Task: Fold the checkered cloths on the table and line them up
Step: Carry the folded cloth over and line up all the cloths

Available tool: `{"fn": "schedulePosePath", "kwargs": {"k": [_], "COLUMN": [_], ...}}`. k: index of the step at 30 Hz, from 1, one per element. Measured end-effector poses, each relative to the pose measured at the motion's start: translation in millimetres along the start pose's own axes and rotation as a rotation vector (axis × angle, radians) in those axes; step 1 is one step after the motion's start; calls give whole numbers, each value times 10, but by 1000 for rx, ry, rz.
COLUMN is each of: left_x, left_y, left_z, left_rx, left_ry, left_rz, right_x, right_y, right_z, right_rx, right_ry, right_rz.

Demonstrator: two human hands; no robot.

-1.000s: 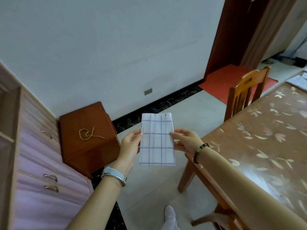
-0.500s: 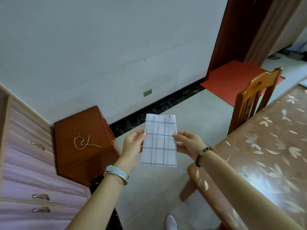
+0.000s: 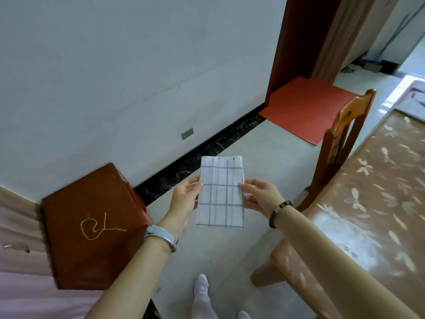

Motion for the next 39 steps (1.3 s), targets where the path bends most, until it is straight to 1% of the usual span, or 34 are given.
{"fn": "schedulePosePath", "kwargs": {"k": [6, 12, 17, 26, 34, 39], "left_x": [161, 260, 178, -322, -1028, -1457], "left_y": [39, 181, 245, 216, 191, 301], "left_z": [728, 1331, 1680, 2284, 2994, 3390], "left_rx": [28, 9, 5, 26, 47, 30], "left_ry": [-98, -198, -273, -328, -293, -297], "left_rz": [19, 57, 70, 56, 60, 69], "right_x": [-243, -484, -509, -135, 412, 721], "right_y": [-311, -573, -740, -1104, -1771, -2165], "right_z": [392, 691, 877, 1266, 1672, 1872], "right_rx": [11, 21, 33, 37, 68, 65], "right_ry": [95, 128, 146, 213, 224, 217], "right_rz": [48, 137, 201, 234, 298, 316]}}
Point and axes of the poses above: each hand's wrist, its own z-axis towards the middle knuckle, its own x-axis out of the back of the hand, y = z × x, the point moved 10 cm from there along z, towards the middle knuckle, and after that the axes turned 14 degrees about -x, right-handed, at the moved point
